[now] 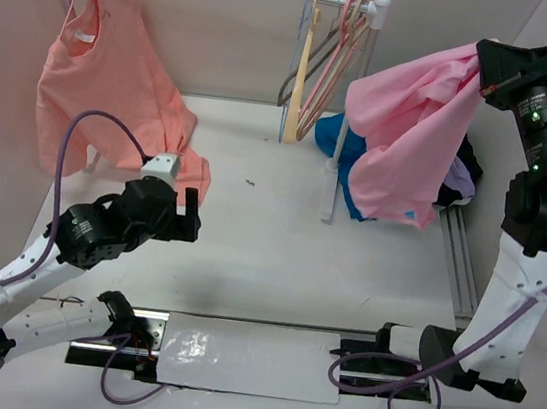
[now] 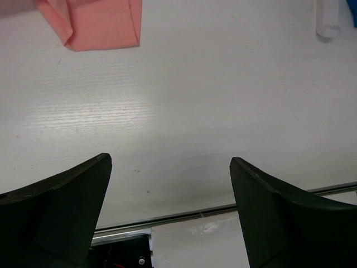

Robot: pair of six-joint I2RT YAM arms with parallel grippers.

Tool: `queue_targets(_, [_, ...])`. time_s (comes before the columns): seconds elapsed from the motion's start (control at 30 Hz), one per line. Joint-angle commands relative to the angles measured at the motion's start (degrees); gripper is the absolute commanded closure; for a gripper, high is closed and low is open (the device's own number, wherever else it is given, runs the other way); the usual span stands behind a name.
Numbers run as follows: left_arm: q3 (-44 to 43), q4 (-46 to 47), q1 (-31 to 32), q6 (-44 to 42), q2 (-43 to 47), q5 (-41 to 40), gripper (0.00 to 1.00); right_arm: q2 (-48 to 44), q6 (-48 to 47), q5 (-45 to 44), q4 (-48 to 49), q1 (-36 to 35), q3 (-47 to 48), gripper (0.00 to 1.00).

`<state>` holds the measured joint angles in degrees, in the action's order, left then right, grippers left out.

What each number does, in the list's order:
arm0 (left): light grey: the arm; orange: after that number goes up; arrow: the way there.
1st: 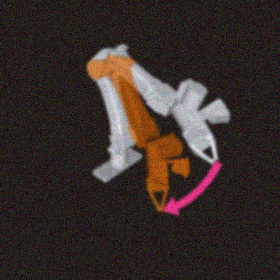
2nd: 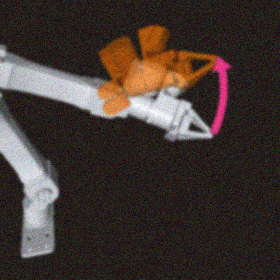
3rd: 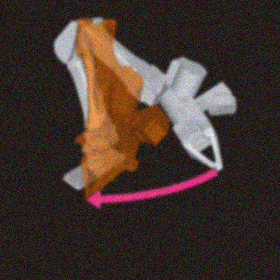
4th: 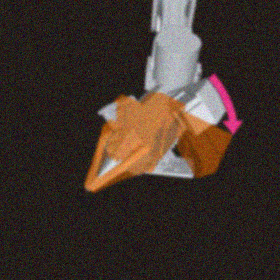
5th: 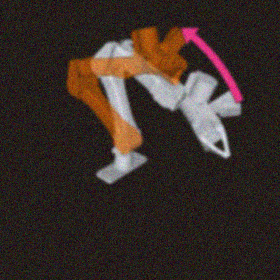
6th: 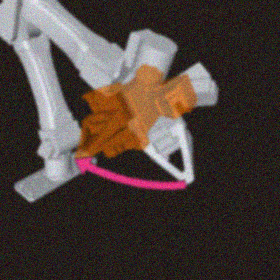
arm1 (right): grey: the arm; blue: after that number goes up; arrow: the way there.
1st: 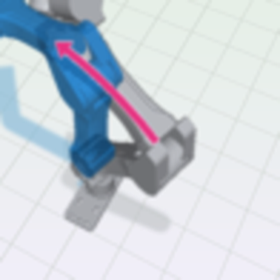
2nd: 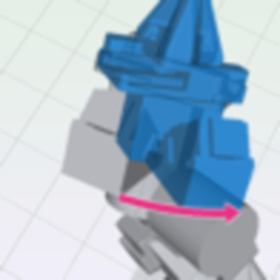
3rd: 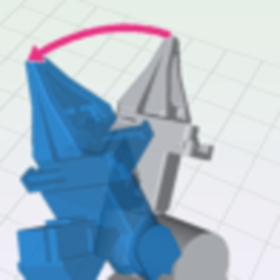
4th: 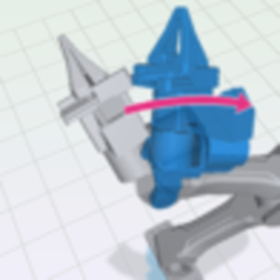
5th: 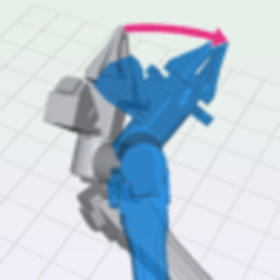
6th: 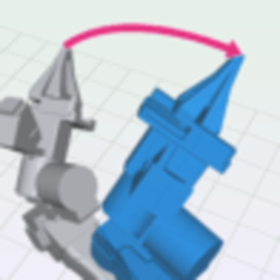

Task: Place the t-shirt on the hanger
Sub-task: Move the tshirt to the center of the board

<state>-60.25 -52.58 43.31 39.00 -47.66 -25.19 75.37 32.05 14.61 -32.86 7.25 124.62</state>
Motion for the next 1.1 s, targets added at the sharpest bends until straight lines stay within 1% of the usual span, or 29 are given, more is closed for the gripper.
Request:
queue_targets(0.0, [-6.27, -1.99, -0.16, -0.34, -0.15, -3.36, 0.0, -3.3, -0.41, 10.86, -1.15, -0.39, 1.42, 1.0])
queue_targets(0.07, [-7.86, -4.89, -0.68, 0.98, -0.15, -4.77, 0.0, -6.71, -0.41, 12.89, -1.77, -0.39, -3.22, 1.0])
queue_targets(0.1, [-8.48, -4.9, -0.68, 0.99, 0.63, -5.48, 0.0, -8.3, 0.37, 15.86, -1.77, -0.39, -6.2, 1.0])
queue_targets(0.13, [-9.09, -5.43, -0.68, 0.99, 1.16, -6.35, 0.0, -10.14, 2.99, 18.06, 1.1, 0.31, -10.23, 1.0])
queue_targets(0.17, [-9.1, -5.43, -1.29, 0.99, 1.77, -6.36, 0.0, -14.51, 5.19, 20.78, 4.53, 0.31, -21.23, 1.0])
queue_targets(0.2, [-9.1, -4.3, -1.3, -0.14, 2.91, -6.36, 0.0, -16.47, 7.56, 24.9, 7.87, 0.31, -26.65, 1.0])
queue_targets(0.23, [-9.1, -3.33, -1.3, -1.98, 2.92, -4.27, 0.0, -18.23, 9.76, 25.81, 11.99, -0.47, -31.49, 1.0])
queue_targets(0.27, [-9.1, -3.32, -1.82, -4.96, 3.44, -2.95, 0.0, -19.81, 12.83, 26.51, 13.6, -2.48, -40.24, 1.0])
queue_targets(0.3, [-9.1, -3.32, -1.83, -5.51, 3.45, -2.06, 0.0, -22.79, 12.86, 26.0, 13.61, -3.46, -43.37, 1.0])
queue_targets(0.33, [-9.62, -3.32, -1.83, -5.52, 2.93, -0.32, 0.0, -24.03, 11.64, 21.38, 11.96, -4.42, -45.41, 1.0])
queue_targets(0.37, [-9.62, -3.32, -2.35, -5.52, 2.14, 0.57, 0.0, -25.18, 10.58, 20.03, 9.77, -5.13, -47.43, 1.0])
queue_targets(0.4, [-9.1, -3.32, -2.35, -5.52, 2.13, 1.71, 0.0, -26.67, 10.57, 20.02, 9.75, -5.66, -52.15, 1.0])
queue_targets(0.47, [-6.47, -1.49, -2.35, -5.52, 1.0, 5.13, 0.0, -26.68, 10.57, 20.02, 9.75, -6.27, -56.04, 1.0])
queue_targets(0.5, [-5.68, -0.08, -2.35, -5.52, 0.99, 6.02, 0.0, -26.68, 10.57, 20.02, 11.31, -6.28, -60.24, 1.0])
queue_targets(0.57, [-4.53, 0.63, -2.35, -5.52, -0.59, 7.34, 0.0, -25.46, 9.79, 19.76, 13.25, -7.07, -63.61, 1.0])
queue_targets(0.6, [-3.74, 1.33, -2.35, -4.91, -1.9, 7.87, 0.0, -24.49, 9.26, 19.14, 14.74, -9.51, -66.14, 1.0])
queue_targets(0.63, [-3.21, 1.95, -2.35, -4.9, -2.43, 7.88, 0.0, -22.05, 9.26, 18.53, 15.8, -11.18, -67.21, 1.0])
queue_targets(0.67, [-2.6, 1.95, -2.35, -4.9, -2.96, 8.92, 0.0, -20.72, 9.26, 15.83, 16.86, -13.55, -68.09, 1.0])
queue_targets(0.7, [-2.59, 2.56, -2.35, -4.9, -3.49, 8.93, 0.0, -19.49, 9.26, 13.01, 19.04, -20.45, -68.71, 1.0])
queue_targets(0.73, [-2.59, 2.57, -2.35, -4.21, -4.1, 8.93, 0.0, -16.95, 9.26, 9.42, 19.93, -24.78, -69.41, 1.0])
queue_targets(0.77, [-2.59, 2.57, -2.35, -3.68, -4.11, 7.45, 0.0, -15.53, 9.26, 1.12, 20.81, -29.35, -69.42, 1.0])
queue_targets(0.8, [-2.59, 2.57, -2.35, -3.15, -4.11, 6.74, 0.0, -14.04, 10.47, -2.88, 22.13, -37.49, -69.42, 1.0])
queue_targets(0.83, [-2.07, 2.57, -3.48, -1.06, -4.11, 4.64, 0.0, -8.89, 11.18, -8.66, 23.88, -43.74, -68.81, 1.0])
queue_targets(0.87, [-2.07, 1.7, -3.49, -1.04, -4.11, 4.62, 0.0, -8.84, 11.19, -8.72, 23.9, -43.81, -68.81, 1.0])
queue_targets(0.9, [-2.07, 0.99, -3.5, 0.01, -4.11, 2.01, 0.0, -7.01, 11.71, -13.07, 24.51, -45.81, -67.5, 1.0])
queue_targets(0.93, [-2.07, 0.38, -5.15, 1.67, -3.41, 1.03, 0.0, -5.17, 12.24, -14.07, 25.73, -48.96, -66.88, 1.0])
queue_targets(1.0, [-0.93, -0.16, -6.83, 2.91, -2.71, 0.32, 0.03, -0.07, 11.72, -15.22, 26.71, -50.57, -65.04, 1.0])
queue_targets(1.03, [-0.4, -0.16, -8.31, 2.92, -1.92, 1.19, 0.03, 1.6, 9.45, -14.7, 23.4, -49.79, -63.64, 0.97])
queue_targets(1.07, [0.13, -0.16, -9.02, 2.22, -1.91, 2.33, 0.04, 2.84, 8.3, -14.7, 20.76, -49.18, -60.84, 0.73])
